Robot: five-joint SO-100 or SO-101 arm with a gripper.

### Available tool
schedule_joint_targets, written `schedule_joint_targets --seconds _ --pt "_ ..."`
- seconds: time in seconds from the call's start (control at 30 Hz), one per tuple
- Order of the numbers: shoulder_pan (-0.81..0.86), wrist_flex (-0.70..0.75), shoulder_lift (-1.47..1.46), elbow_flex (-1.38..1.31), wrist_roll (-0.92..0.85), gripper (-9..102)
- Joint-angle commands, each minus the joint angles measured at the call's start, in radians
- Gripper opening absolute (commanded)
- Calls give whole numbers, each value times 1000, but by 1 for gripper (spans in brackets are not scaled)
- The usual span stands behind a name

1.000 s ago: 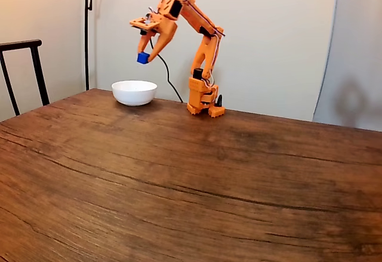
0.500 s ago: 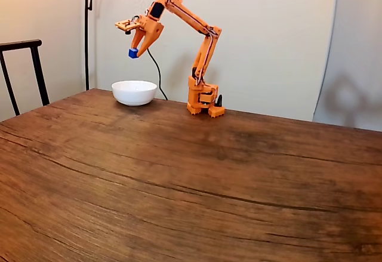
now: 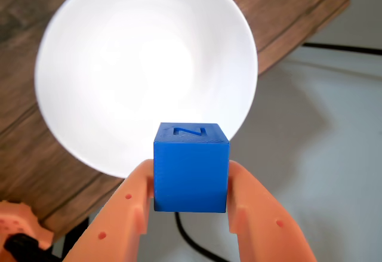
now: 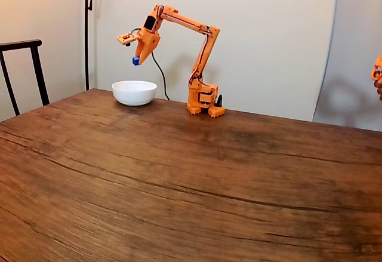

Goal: Grasp the cube and drop it in the bowl

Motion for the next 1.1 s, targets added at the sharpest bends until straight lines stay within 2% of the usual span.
schedule_joint_targets --seconds 0.0,0.47,0.57,0.7,1.07 --pt "5 -69 8 35 9 1" --pt "6 -293 6 256 8 2" --pt "11 -314 6 288 8 11" --pt "38 -305 8 301 6 22" --pt "-17 -130 28 202 -5 22"
